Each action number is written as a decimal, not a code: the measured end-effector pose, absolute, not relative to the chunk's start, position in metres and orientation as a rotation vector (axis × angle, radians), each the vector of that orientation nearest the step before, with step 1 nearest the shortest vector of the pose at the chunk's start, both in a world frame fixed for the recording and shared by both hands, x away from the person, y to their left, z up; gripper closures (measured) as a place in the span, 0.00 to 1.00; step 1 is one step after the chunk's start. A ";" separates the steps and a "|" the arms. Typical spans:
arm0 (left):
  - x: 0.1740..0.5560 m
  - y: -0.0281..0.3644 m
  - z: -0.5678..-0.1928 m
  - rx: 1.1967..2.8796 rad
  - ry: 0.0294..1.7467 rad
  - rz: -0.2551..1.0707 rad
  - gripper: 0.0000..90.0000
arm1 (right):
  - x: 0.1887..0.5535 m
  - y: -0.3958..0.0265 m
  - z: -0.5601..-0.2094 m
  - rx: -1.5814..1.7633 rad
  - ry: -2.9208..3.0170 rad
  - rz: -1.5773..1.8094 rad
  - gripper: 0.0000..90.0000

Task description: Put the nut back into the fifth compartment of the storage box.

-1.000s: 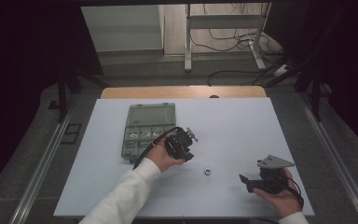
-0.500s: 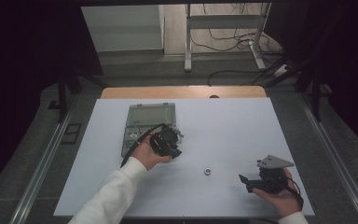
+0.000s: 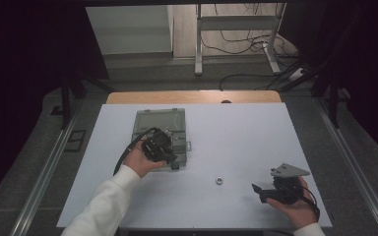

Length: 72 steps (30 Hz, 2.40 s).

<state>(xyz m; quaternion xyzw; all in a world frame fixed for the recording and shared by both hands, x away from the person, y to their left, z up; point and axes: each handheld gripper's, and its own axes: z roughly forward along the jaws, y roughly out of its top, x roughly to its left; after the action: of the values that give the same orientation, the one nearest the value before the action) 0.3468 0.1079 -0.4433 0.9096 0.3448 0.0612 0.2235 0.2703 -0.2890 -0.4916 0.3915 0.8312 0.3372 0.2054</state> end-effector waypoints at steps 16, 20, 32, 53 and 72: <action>0.347 0.134 -0.441 2.481 1.011 0.180 0.78 | 0.270 -0.289 -0.492 1.092 2.317 0.939 0.14; 0.347 0.139 -0.441 2.481 1.023 0.186 0.78 | 0.270 -0.289 -0.492 1.092 2.318 0.938 0.14; 0.349 0.169 -0.446 2.464 1.103 0.204 0.78 | 0.270 -0.289 -0.492 1.091 2.320 0.938 0.14; 0.358 0.212 -0.466 2.426 1.265 0.215 0.78 | 0.270 -0.288 -0.493 1.091 2.324 0.929 0.14; 0.351 0.204 -0.461 2.369 1.280 0.355 0.25 | 0.270 -0.288 -0.493 1.088 2.326 0.927 0.14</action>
<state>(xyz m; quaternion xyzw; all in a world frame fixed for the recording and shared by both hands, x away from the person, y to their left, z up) 0.3512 0.2036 -0.4613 0.8525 0.4607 0.1279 0.2113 0.2698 -0.2875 -0.4929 0.3902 0.8340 0.3323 0.2044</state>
